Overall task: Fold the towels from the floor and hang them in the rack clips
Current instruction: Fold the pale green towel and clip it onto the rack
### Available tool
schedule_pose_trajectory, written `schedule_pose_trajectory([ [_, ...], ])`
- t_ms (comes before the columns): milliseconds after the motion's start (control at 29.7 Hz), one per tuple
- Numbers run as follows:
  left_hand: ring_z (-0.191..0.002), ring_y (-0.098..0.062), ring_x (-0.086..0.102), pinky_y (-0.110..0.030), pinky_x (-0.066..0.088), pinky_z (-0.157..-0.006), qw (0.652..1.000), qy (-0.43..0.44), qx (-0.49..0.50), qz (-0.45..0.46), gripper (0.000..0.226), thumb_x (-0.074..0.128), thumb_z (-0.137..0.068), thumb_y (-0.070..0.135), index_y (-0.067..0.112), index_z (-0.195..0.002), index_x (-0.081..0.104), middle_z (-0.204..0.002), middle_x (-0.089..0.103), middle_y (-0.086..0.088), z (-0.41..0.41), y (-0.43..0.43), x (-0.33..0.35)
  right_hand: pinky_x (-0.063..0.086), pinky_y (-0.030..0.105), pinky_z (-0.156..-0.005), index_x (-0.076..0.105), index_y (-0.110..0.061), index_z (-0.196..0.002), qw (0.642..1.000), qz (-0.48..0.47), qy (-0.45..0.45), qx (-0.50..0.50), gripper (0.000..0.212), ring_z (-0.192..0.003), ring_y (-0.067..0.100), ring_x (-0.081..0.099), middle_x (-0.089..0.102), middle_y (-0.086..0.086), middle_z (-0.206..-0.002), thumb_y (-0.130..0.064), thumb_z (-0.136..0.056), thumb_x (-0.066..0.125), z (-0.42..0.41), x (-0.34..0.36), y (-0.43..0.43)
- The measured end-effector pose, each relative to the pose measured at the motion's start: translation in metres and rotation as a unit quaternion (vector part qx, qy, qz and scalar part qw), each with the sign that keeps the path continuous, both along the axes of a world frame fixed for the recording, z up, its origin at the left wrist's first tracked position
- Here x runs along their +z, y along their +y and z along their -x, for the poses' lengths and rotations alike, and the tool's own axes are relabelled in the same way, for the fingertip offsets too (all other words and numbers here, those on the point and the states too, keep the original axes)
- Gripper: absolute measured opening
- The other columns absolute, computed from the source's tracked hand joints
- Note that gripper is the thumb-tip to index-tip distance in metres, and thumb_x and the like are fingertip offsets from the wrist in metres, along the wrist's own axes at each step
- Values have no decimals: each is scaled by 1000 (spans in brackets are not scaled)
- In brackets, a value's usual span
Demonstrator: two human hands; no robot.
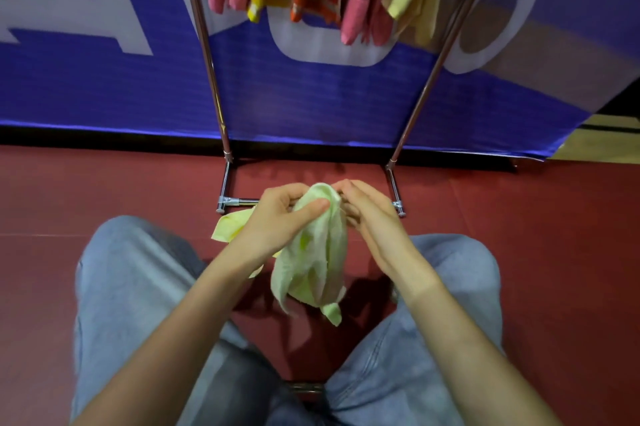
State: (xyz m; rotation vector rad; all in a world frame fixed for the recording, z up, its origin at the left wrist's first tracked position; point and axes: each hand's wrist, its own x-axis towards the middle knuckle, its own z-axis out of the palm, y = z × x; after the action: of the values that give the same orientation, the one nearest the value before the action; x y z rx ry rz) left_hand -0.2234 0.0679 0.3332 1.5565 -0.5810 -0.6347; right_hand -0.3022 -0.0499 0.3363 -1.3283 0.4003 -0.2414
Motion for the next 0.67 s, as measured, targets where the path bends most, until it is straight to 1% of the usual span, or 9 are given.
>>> schedule_pose_trajectory([
  [67, -70, -22, 48, -33, 38, -64, 1000, -7, -3, -11, 16, 62, -70, 28, 12, -69, 62, -73, 55, -15, 0, 0, 1, 43, 12, -62, 63, -16, -79, 999, 52, 8, -6, 14, -61, -2, 56, 63, -13, -64, -18, -89, 53, 0, 1, -2],
  [135, -71, -22, 49, -33, 39, -65, 999, -24, -15, -24, 12, 66, -74, 23, 14, -68, 63, -74, 57, -15, -2, 0, 4, 47, 13, -71, 65, -17, -82, 996, 89, 6, -8, 9, -71, -2, 60, 65, -8, -76, -15, -86, 57, 2, 3, -2],
  [269, -73, -21, 53, -32, 42, -68, 996, -42, -51, -52, 11, 66, -80, 15, 4, -78, 66, -76, 61, -15, -6, 1, 8, 45, 8, -68, 64, -21, -85, 995, 98, -18, -8, 6, -73, -7, 60, 66, -9, -83, -21, -81, 59, 9, 2, 0],
  [370, -60, -2, 57, -17, 45, -59, 993, -41, -80, -77, 10, 64, -82, 10, 12, -72, 66, -59, 64, 7, -10, 2, 8, 45, 8, -68, 64, -24, -83, 995, 94, -31, -6, 5, -75, -7, 59, 66, -10, -83, -22, -80, 62, 13, -5, 2],
  [437, -50, 5, 54, -10, 43, -52, 991, -45, -87, -92, 14, 64, -82, 11, 15, -69, 64, -49, 61, 13, -13, 3, 6, 45, 9, -72, 63, -22, -85, 994, 99, -35, -9, 7, -78, -5, 59, 65, -8, -86, -20, -78, 64, 15, -12, 3],
  [504, -48, 5, 53, -9, 42, -50, 990, -46, -90, -100, 14, 64, -81, 11, 15, -68, 64, -48, 60, 12, -15, 4, 5, 46, 13, -78, 63, -24, -85, 993, 107, -36, -14, 11, -83, -1, 59, 65, -10, -87, -22, -74, 61, 16, -15, 3],
  [572, -48, 5, 52, -10, 42, -50, 989, -46, -93, -102, 13, 65, -81, 11, 14, -68, 64, -54, 60, 9, -15, 4, 5, 46, 17, -80, 64, -28, -82, 992, 123, -27, -23, 10, -83, 0, 59, 67, -14, -83, -19, -76, 64, 15, -19, 4],
  [639, -50, 3, 51, -12, 41, -52, 988, -50, -102, -107, 12, 65, -81, 12, 12, -69, 64, -60, 59, 2, -15, 3, 3, 46, 15, -73, 65, -26, -77, 990, 133, -12, -48, 15, -75, -2, 59, 67, -14, -74, -11, -82, 63, 14, -22, 3],
  [673, -52, 1, 52, -14, 42, -53, 987, -49, -107, -112, 10, 65, -81, 13, 10, -71, 65, -62, 59, -1, -14, 3, 4, 45, 14, -68, 66, -20, -75, 989, 134, -5, -63, 15, -70, 0, 57, 65, -11, -70, -10, -84, 60, 14, -23, 2],
])
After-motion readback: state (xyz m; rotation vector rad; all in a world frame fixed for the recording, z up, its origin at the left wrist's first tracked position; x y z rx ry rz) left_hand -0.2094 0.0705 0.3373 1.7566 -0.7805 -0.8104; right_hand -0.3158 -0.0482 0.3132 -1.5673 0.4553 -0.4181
